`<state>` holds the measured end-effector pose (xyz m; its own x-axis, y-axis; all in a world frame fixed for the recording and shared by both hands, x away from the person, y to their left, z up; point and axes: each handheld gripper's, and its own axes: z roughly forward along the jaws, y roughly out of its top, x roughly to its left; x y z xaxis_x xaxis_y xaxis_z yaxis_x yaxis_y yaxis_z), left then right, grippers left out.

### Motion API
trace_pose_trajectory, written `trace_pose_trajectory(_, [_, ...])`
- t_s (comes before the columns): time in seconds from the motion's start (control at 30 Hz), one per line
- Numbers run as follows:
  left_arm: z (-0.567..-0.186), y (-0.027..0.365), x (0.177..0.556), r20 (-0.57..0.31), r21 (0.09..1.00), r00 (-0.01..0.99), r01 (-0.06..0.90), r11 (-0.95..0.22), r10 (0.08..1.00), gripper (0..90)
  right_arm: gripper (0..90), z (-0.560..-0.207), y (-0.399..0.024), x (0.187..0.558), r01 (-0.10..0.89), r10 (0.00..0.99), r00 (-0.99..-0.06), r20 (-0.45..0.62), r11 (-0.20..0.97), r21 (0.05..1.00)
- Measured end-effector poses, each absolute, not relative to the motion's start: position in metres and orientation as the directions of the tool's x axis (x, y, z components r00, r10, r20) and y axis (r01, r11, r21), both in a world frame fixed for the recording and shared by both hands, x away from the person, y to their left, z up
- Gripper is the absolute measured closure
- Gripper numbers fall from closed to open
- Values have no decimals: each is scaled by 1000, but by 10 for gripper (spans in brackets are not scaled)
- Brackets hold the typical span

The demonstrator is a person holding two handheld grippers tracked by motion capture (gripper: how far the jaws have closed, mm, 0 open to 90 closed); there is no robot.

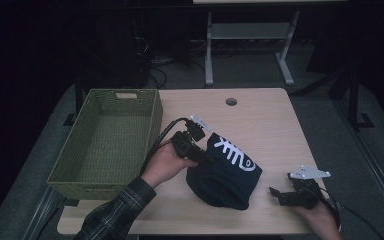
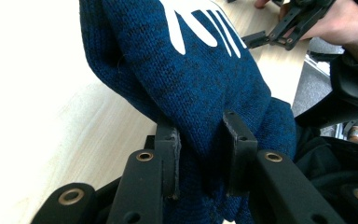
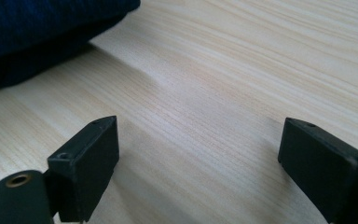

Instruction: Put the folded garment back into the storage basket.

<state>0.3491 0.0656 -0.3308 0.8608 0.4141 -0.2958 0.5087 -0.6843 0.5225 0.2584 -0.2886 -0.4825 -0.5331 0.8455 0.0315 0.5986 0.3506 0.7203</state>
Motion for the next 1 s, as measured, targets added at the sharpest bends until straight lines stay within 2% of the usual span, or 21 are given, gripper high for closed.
trace_pose_trajectory(0.5, [-297,76,355,-290,531,867,498,-685,404,718,120,-482,-289,258,598,845,-533,31,351,720])
trace_pose_trajectory(1.0, [-266,105,360,-283,556,852,519,-649,440,717,120,-482,-289,258,598,845,-533,31,351,721])
